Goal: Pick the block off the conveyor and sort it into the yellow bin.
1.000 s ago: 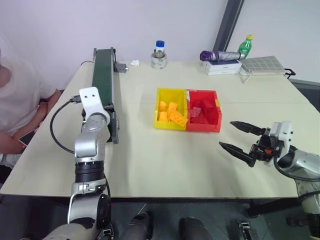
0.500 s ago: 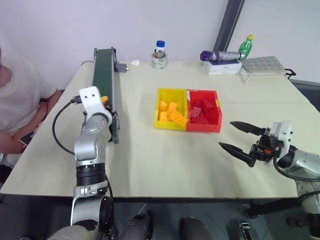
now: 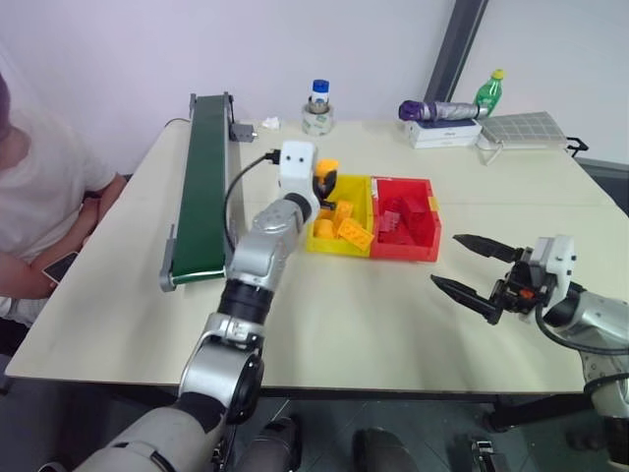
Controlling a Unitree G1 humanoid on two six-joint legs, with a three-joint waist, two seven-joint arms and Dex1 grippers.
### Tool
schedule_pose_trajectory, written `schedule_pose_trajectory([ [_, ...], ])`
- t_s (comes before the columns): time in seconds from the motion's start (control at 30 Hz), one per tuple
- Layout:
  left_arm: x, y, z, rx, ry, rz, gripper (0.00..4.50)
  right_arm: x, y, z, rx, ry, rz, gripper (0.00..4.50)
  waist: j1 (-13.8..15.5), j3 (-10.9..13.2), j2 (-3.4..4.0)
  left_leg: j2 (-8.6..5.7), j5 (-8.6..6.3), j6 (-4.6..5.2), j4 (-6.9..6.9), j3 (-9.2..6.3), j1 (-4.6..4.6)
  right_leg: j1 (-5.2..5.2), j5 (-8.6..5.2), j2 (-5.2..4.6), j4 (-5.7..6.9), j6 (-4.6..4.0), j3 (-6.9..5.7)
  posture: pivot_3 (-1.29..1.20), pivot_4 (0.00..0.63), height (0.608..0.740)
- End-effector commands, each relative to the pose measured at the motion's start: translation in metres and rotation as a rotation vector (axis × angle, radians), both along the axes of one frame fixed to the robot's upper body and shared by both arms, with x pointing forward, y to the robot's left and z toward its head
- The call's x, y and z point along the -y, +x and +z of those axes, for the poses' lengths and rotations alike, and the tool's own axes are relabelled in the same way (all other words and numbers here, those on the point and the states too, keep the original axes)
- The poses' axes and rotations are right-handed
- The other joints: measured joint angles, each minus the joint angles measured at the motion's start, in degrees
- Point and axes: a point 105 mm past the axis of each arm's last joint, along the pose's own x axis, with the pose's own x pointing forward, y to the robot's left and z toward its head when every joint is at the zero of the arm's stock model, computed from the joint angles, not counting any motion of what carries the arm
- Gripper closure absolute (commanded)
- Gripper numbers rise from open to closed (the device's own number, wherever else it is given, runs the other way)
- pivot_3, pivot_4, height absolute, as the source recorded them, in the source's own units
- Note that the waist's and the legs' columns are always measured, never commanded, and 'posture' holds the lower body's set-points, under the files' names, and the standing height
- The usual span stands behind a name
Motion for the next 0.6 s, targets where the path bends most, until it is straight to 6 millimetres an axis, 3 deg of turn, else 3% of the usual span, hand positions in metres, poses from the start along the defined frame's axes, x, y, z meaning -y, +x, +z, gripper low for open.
schedule_pose_trajectory([
  [0.03,0.017,0.001,0.017,0.061,-0.028,-0.056,2.09,0.0,-0.007,0.013,0.068,-0.007,-0.015,0.0,0.0,0.01,-0.01,0.0,-0.01,0.01,-0.01,0.0,-0.03,-0.02,0.0,0.0,-0.01,0.02,0.0,0.0,0.15,0.74],
  [0.17,0.01,0.005,0.029,0.122,-0.028,-0.018,0.2,0.002,-0.01,0.012,0.066,-0.007,-0.028,0.0,-0.16,0.01,-0.02,-0.01,-0.02,0.04,-0.01,0.01,-0.04,-0.03,-0.01,-0.01,-0.02,0.08,0.0,0.0,0.15,0.74],
  [0.2,0.009,0.004,0.032,0.13,-0.044,-0.031,0.04,0.002,-0.011,0.012,0.065,-0.007,-0.029,0.0,-0.16,0.01,-0.01,-0.01,-0.02,0.04,-0.01,0.01,-0.03,-0.03,0.0,0.0,-0.02,0.08,0.0,0.0,0.15,0.74],
  [0.27,0.003,-0.001,0.039,0.154,-0.087,-0.068,0.04,0.002,-0.011,0.012,0.064,-0.005,-0.031,0.0,-0.13,0.01,-0.02,0.0,-0.02,0.03,-0.01,0.0,-0.01,-0.02,0.0,0.01,0.01,0.08,0.0,0.0,0.15,0.74],
  [0.4,-0.034,-0.005,0.036,0.14,-0.072,-0.055,0.04,0.002,-0.009,0.012,0.064,-0.004,-0.029,0.0,-0.34,-0.01,0.02,0.0,-0.02,0.03,0.0,0.01,0.0,-0.02,0.0,0.02,0.01,0.06,0.01,0.0,0.15,0.74],
  [0.5,-0.06,-0.027,0.035,0.159,-0.051,-0.116,0.04,0.001,-0.006,0.012,0.06,-0.006,-0.018,0.0,-0.81,-0.02,0.05,0.01,-0.02,0.03,-0.03,0.01,0.03,-0.03,0.0,0.03,0.05,0.06,0.03,0.0,0.15,0.74],
  [0.6,-0.087,-0.058,0.022,0.151,0.061,-0.171,0.04,0.001,-0.003,0.012,0.055,-0.01,-0.003,0.0,-1.49,-0.02,0.05,0.02,-0.02,0.03,-0.04,-0.01,0.02,-0.05,-0.01,0.03,0.07,0.05,0.05,0.0,0.15,0.74],
])
